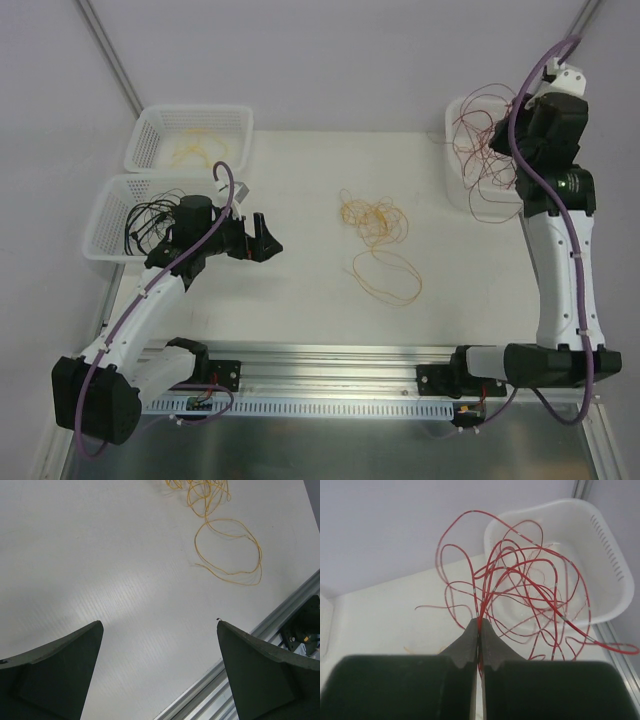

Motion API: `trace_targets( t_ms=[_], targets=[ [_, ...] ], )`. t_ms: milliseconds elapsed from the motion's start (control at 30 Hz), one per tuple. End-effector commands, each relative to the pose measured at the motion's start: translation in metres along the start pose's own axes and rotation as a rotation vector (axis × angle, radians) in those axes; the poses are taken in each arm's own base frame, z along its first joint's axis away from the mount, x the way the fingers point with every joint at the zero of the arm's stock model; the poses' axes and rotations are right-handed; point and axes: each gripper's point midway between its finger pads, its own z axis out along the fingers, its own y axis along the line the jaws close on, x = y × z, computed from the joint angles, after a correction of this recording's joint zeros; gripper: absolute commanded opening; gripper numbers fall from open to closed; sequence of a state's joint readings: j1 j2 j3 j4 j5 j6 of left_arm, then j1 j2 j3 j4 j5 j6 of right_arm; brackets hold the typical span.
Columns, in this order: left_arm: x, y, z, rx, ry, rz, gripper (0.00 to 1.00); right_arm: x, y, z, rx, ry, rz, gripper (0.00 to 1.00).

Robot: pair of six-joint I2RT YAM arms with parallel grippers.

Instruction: Untangle the cables

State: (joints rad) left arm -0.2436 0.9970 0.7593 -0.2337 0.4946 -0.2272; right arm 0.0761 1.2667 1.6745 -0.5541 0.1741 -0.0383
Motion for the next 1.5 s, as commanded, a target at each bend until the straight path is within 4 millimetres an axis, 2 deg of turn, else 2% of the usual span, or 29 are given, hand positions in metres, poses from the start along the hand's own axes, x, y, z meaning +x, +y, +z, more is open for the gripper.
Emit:
trace_targets(
  t_ms=[0,33,67,133,167,267,300,333,400,467,500,567,600,633,667,700,800,833,967,1033,1067,1100,1167,1200,1267,1300,1333,1400,1467],
  targets=[
    [0.002,-0.008,0.002,0.037,0.013,0.0,0.99,-0.062,-0.002,0.022,-0.056,-0.16,0.048,0.01],
    [0.002,-0.007,0.002,0.035,0.014,-0.003,0.99,-0.07,-0.008,0.03,-0.046,-0.179,0.051,0.01],
    [0.002,-0.008,0.002,0.039,0.016,-0.005,0.99,-0.066,-0.021,0.054,-0.02,-0.156,0.06,0.01],
    [0.003,-0.008,0.003,0.041,0.021,-0.007,0.99,-0.083,-0.035,0.071,-0.003,-0.205,0.066,0.01],
    [0.002,-0.008,0.003,0.045,0.02,-0.005,0.99,-0.076,-0.04,0.092,0.004,-0.183,0.067,0.01],
    [0.005,-0.008,0.005,0.047,0.033,-0.012,0.99,-0.09,-0.058,0.118,0.035,-0.216,0.057,0.01],
    [0.006,-0.007,0.006,0.048,0.038,-0.015,0.99,-0.072,-0.062,0.147,0.02,-0.165,0.055,0.01],
    [0.007,-0.007,0.007,0.046,0.043,-0.019,0.99,-0.081,-0.064,0.152,0.02,-0.183,0.055,0.01],
    [0.008,-0.005,0.009,0.045,0.049,-0.022,0.99,-0.055,-0.079,0.19,0.026,-0.124,0.066,0.01],
    [0.009,-0.005,0.01,0.044,0.057,-0.025,0.99,-0.045,-0.091,0.212,0.045,-0.114,0.075,0.01],
    [0.01,-0.004,0.011,0.044,0.062,-0.028,0.99,-0.022,-0.098,0.235,0.05,-0.074,0.087,0.01],
    [0.011,-0.003,0.013,0.045,0.069,-0.031,0.99,-0.005,-0.103,0.252,0.041,-0.032,0.109,0.03],
    [0.013,-0.002,0.015,0.046,0.08,-0.039,0.99,0.018,-0.106,0.265,0.042,0.021,0.116,0.08],
    [0.013,-0.002,0.016,0.048,0.082,-0.038,0.99,0.026,-0.104,0.269,0.027,0.039,0.12,0.23],
    [0.015,-0.002,0.016,0.048,0.088,-0.041,0.99,0.042,-0.106,0.272,0.034,0.07,0.151,0.3],
    [0.016,-0.002,0.017,0.051,0.095,-0.046,0.99,0.045,-0.106,0.274,0.028,0.064,0.159,0.37],
    [0.016,-0.003,0.017,0.06,0.098,-0.048,0.99,0.045,-0.102,0.261,0.019,0.045,0.18,0.66],
    [0.016,-0.003,0.017,0.059,0.097,-0.049,0.99,0.029,-0.098,0.249,0.012,0.017,0.18,0.69],
    [0.012,-0.006,0.014,0.065,0.08,-0.038,0.99,0.005,-0.085,0.217,-0.02,0.002,0.157,0.84],
    [0.011,-0.007,0.012,0.064,0.071,-0.034,0.99,0.008,-0.078,0.201,-0.04,0.029,0.16,0.91],
    [0.01,-0.008,0.012,0.064,0.069,-0.032,0.99,-0.01,-0.069,0.179,-0.059,-0.007,0.155,0.93],
    [0.009,-0.008,0.011,0.064,0.064,-0.026,0.99,0.007,-0.066,0.173,-0.058,0.035,0.16,0.95],
    [0.009,-0.011,0.01,0.065,0.059,-0.014,0.99,0.006,-0.057,0.15,-0.069,0.037,0.16,0.98],
    [0.009,-0.011,0.01,0.061,0.058,-0.004,0.99,-0.003,-0.049,0.124,-0.082,0.019,0.159,1.0],
    [0.01,-0.013,0.01,0.061,0.057,0.008,0.99,0.021,-0.042,0.105,-0.086,0.073,0.167,1.0],
    [0.011,-0.014,0.01,0.059,0.058,0.02,0.99,0.014,-0.036,0.075,-0.092,0.053,0.166,1.0],
    [0.011,-0.015,0.01,0.057,0.056,0.028,0.99,0.02,-0.029,0.063,-0.1,0.067,0.171,1.0],
    [0.013,-0.021,0.01,0.066,0.058,0.053,0.99,0.054,-0.027,0.037,-0.091,0.153,0.19,1.0],
    [0.015,-0.021,0.011,0.053,0.06,0.073,0.99,0.071,-0.025,-0.003,-0.094,0.175,0.207,1.0]
  ],
)
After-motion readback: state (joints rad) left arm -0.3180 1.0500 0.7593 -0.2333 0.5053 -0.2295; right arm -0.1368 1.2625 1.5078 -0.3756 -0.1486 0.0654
